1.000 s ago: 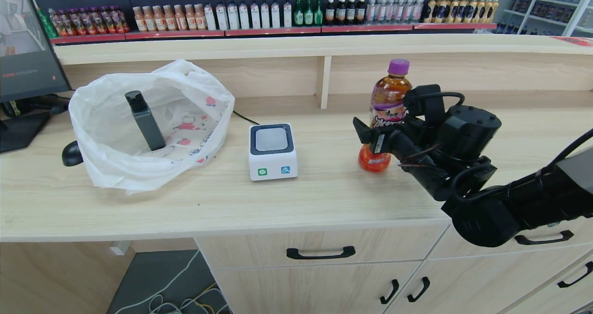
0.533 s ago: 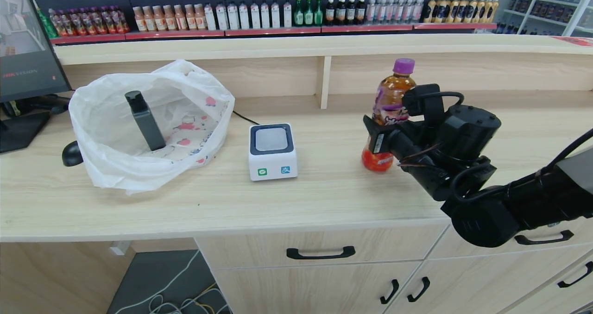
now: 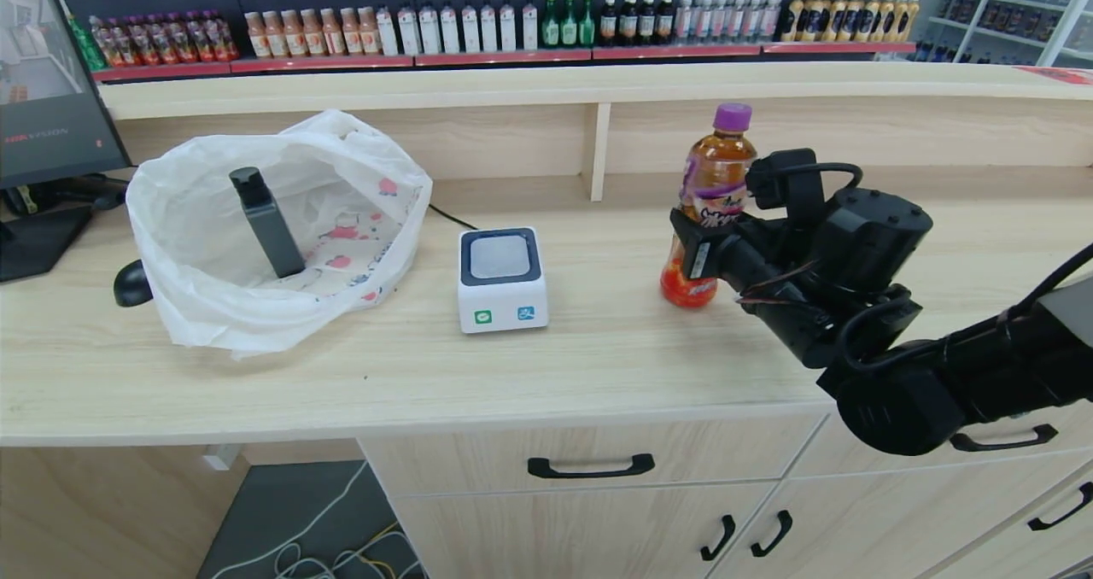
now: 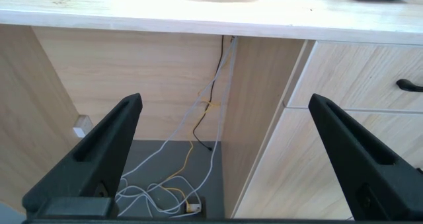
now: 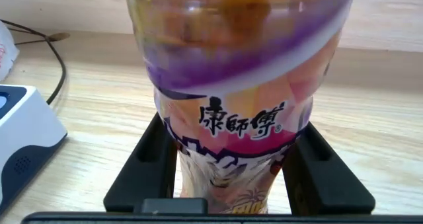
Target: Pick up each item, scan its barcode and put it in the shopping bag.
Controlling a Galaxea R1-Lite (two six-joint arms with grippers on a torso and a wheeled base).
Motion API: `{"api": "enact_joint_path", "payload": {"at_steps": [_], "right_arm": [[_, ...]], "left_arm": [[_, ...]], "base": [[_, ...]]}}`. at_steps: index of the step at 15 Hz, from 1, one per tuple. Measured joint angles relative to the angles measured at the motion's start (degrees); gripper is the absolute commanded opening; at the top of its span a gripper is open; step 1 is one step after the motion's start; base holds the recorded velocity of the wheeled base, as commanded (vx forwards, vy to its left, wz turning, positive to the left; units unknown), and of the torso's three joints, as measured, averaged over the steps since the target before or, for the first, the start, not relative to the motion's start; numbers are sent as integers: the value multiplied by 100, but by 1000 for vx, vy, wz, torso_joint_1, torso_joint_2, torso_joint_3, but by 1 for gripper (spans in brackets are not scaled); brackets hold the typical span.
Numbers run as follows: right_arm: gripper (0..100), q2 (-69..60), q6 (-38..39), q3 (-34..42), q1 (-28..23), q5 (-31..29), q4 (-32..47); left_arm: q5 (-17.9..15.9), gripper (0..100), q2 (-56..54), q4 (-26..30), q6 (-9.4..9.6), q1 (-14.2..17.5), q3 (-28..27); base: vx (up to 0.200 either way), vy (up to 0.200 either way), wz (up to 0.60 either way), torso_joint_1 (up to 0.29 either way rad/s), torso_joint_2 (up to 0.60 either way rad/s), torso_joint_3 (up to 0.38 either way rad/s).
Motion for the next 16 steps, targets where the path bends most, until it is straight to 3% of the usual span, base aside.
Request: {"api": "enact_joint_path", "payload": {"at_steps": [7,10,16], "right_arm": [[0,-556,-30,279,184,140,2],[0,-1093,-61,946,579,156,6],[0,-2621,-249,2682,864,158,-7]], "left_arm": [[0,100,0,0,-2,0,0],[0,100,0,0,0,0,0],[0,100,0,0,-2,0,0]], "base": [[0,0,0,0,0,0],[0,0,0,0,0,0],[0,0,0,0,0,0]]}}
